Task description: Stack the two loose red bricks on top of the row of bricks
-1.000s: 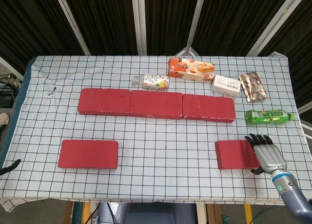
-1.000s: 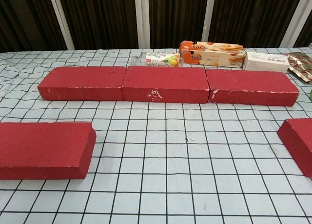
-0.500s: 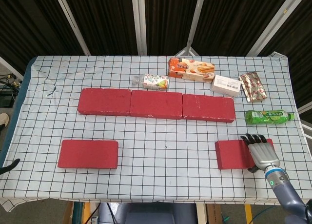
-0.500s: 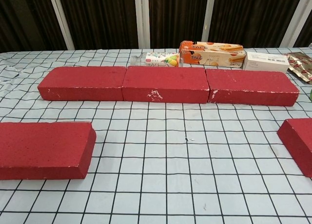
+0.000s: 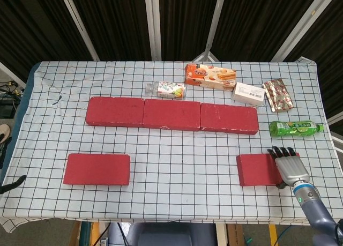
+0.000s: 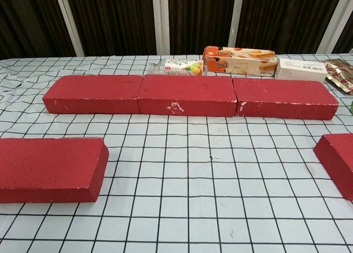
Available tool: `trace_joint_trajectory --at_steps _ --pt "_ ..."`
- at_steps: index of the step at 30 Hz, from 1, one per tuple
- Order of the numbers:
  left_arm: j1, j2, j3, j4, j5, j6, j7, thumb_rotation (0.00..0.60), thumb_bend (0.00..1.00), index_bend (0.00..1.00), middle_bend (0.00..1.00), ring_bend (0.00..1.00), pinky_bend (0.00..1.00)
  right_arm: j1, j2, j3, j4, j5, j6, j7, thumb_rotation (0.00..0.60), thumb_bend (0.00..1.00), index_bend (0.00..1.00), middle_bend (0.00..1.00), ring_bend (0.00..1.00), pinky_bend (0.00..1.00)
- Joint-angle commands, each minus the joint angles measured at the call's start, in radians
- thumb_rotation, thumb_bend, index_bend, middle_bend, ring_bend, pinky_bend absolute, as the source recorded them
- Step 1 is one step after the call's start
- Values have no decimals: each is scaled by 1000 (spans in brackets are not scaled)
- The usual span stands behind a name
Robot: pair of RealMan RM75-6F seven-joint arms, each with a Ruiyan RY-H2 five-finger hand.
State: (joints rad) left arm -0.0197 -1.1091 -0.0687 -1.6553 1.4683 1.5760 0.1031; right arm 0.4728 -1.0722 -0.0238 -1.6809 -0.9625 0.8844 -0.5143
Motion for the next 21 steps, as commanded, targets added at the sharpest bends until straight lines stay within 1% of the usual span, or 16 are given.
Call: trace_joint_trajectory --at_steps 1,12,15,17,21 --pt "0 0 0 -1 0 0 1 600 178 27 0 0 132 7 -11 -6 14 -1 -6 -3 600 152 0 0 0 0" --pt "2 -5 -5 -4 -9 4 5 600 179 28 0 0 132 33 -29 -19 32 4 -20 -16 600 151 3 6 0 0" --pt "3 -5 -7 -7 -15 5 5 600 179 32 0 0 132 30 -37 -22 43 -31 -3 -10 600 151 40 75 10 0" --pt "4 -6 -8 -9 -19 4 8 600 179 34 0 0 132 27 -40 -24 47 -48 1 0 600 151 71 134 49 0" --pt "4 -6 -9 -12 -23 3 12 600 178 37 0 0 132 28 -43 -29 50 -61 1 3 600 149 152 208 127 0"
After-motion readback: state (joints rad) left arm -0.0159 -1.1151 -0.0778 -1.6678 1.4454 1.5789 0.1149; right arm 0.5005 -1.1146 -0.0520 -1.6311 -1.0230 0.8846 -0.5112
